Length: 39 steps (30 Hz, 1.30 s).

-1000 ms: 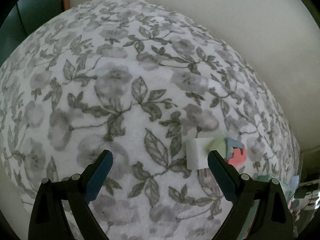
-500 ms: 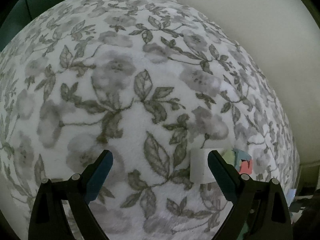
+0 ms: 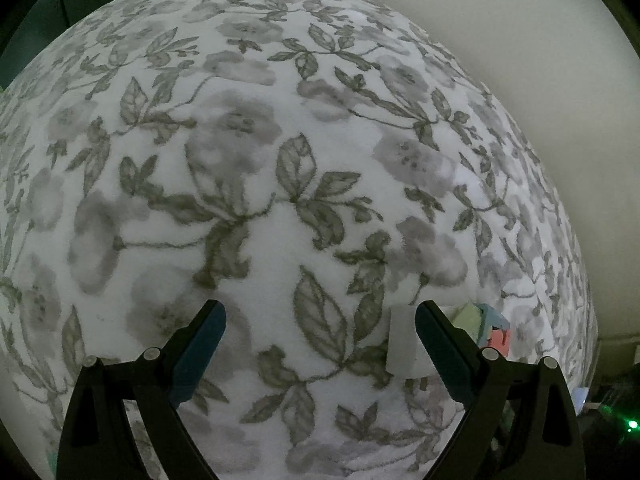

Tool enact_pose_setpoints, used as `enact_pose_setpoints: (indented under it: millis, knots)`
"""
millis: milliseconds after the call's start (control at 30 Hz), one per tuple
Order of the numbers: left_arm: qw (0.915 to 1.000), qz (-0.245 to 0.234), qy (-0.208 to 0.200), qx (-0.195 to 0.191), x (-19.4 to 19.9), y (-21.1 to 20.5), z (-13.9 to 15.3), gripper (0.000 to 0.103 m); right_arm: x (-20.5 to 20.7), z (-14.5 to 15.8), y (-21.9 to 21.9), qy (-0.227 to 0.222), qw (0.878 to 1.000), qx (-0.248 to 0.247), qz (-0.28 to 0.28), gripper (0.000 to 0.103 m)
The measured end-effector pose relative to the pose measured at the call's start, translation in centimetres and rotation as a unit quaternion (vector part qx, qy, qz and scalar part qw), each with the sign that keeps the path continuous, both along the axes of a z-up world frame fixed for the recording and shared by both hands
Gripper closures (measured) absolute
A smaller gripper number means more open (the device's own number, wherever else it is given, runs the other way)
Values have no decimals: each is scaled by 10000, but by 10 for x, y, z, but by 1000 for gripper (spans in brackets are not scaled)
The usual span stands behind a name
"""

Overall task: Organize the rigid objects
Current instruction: 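Grasp white charger with left tool while right tool grasps coral-blue folding toy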

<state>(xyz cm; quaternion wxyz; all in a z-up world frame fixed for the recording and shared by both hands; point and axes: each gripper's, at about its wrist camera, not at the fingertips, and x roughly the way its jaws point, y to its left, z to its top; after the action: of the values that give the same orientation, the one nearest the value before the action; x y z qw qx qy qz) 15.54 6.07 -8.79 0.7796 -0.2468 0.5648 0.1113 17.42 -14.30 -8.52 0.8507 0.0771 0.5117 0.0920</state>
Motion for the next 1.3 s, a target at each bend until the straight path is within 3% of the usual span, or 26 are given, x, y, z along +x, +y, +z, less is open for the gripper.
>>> enact_pose_setpoints:
  millis: [100, 333, 833, 1000, 1133, 1300]
  knots:
    - [10000, 19, 32, 11, -1, 2, -2, 7, 4, 0, 1, -33, 9999, 138, 19, 7]
    - [10000, -9, 24, 77, -2, 1, -2, 7, 7, 1, 1, -107, 9995, 310, -11, 31]
    - [9987, -504, -7, 65, 8, -30, -2, 7, 6, 1, -26, -21, 9987, 160, -473, 31]
    - [9965, -830, -64, 47, 15, -48, -3, 7, 6, 2, -25, -29, 9989, 109, -458, 31]
    - [9965, -831, -57, 62, 17, -49, -9, 7, 6, 2, -26, -35, 9992, 63, -406, 31]
    - [9952, -919, -98, 335, 19, -55, -9, 7, 4, 2, -24, -47, 9995, -52, -312, 31]
